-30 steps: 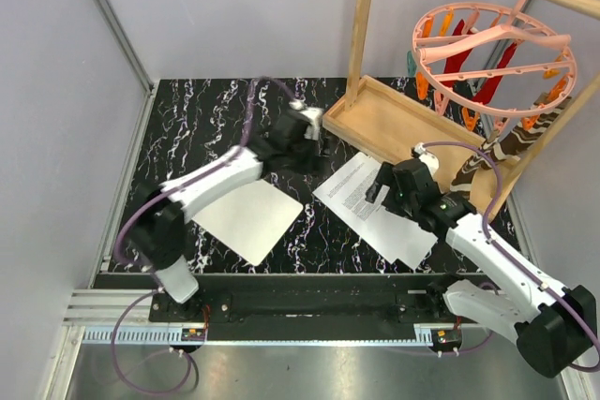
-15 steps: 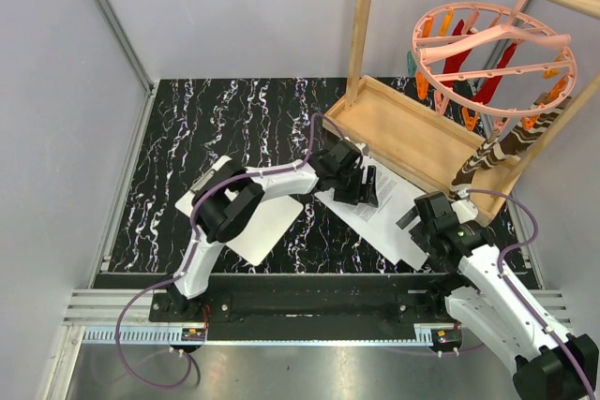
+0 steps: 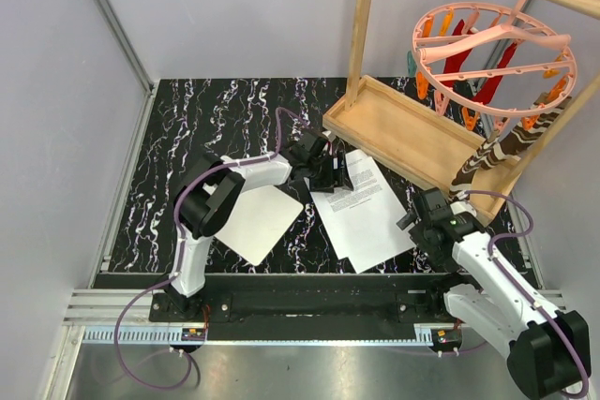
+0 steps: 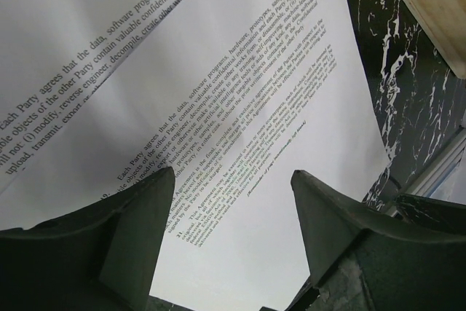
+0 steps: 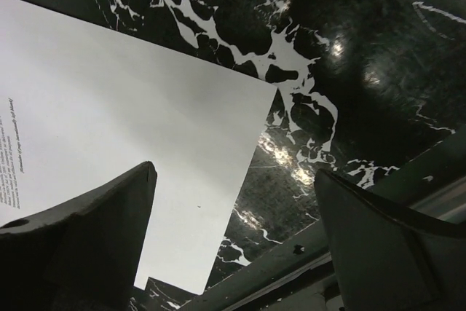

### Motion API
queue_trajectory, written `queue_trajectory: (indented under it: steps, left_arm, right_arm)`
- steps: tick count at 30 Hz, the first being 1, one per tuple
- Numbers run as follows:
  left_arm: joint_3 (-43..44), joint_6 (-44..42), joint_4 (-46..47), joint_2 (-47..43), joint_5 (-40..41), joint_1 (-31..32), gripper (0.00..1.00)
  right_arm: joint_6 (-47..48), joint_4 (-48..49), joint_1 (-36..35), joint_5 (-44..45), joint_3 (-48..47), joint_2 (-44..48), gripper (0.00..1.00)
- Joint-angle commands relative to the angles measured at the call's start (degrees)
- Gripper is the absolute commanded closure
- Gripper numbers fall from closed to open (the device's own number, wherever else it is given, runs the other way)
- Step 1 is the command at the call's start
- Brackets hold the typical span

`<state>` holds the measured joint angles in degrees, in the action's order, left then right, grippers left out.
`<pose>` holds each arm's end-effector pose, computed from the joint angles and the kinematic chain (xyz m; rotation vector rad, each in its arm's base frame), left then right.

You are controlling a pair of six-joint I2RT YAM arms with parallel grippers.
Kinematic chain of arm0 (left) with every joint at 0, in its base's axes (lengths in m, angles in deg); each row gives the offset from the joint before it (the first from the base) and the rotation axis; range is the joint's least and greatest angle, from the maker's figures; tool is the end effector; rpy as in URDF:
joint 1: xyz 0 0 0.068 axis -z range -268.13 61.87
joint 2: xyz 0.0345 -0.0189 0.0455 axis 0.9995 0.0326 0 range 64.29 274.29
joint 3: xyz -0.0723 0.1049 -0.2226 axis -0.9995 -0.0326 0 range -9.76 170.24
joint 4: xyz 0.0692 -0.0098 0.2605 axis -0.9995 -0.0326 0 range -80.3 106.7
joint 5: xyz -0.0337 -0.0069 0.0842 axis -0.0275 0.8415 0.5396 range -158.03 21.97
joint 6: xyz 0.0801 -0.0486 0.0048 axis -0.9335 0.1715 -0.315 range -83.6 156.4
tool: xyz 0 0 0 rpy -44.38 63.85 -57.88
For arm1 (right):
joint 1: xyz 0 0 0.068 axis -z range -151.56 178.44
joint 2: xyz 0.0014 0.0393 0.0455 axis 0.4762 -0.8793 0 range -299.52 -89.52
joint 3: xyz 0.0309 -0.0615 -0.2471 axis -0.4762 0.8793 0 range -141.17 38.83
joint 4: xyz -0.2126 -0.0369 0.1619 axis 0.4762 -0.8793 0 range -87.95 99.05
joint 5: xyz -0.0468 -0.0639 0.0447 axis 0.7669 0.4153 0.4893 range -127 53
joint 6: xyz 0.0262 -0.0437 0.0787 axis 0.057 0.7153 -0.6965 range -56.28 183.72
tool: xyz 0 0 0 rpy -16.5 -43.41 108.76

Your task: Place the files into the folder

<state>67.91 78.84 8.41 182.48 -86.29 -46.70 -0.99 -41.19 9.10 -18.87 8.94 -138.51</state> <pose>0.3351 -0.3311 0.0958 0.1363 2.6433 -0.9792 0.1709 0.0321 0.1291 1.0995 2.4294 0.0092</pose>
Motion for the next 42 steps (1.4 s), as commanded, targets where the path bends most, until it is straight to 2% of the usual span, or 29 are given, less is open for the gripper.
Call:
queue_trajectory:
  steps: [1,8,18,23,32,36,42]
  left_arm:
    - [-2.61,-2.45,-5.5,0.9,2.09,-0.65,0.26]
    - [-2.52,-0.69,-4.8,0.81,0.68,-0.65,0.26]
    - [-4.28,0.46,-3.31,0.29,0.16,-0.56,0.26]
    - [-4.37,-0.33,-3.92,0.37,0.07,-0.56,0.26]
    - [-3.67,-0.95,-4.89,0.72,0.07,-0.56,0.26]
    - [-3.14,-1.65,-5.94,0.73,0.42,-0.65,0.26]
    - [-3.31,-1.3,-5.94,0.81,-0.19,-0.65,0.26]
  right_arm:
    - [-0.24,5.39,0.35,-4.85,2.11,-1.02,0.0]
    - [1.25,7.87,0.35,-13.37,1.94,-4.97,0.0]
    - [1.16,13.85,0.35,-17.87,0.62,-11.3,0.0]
    - [-0.86,19.65,0.35,-20.94,3.87,-13.5,0.0]
    - [4.5,23.16,0.35,-21.37,2.56,-5.33,0.0]
    - [4.24,33.24,0.26,-24.37,5.36,-0.94,0.0]
    - [3.36,39.86,0.35,-25.69,6.86,0.21,0.0]
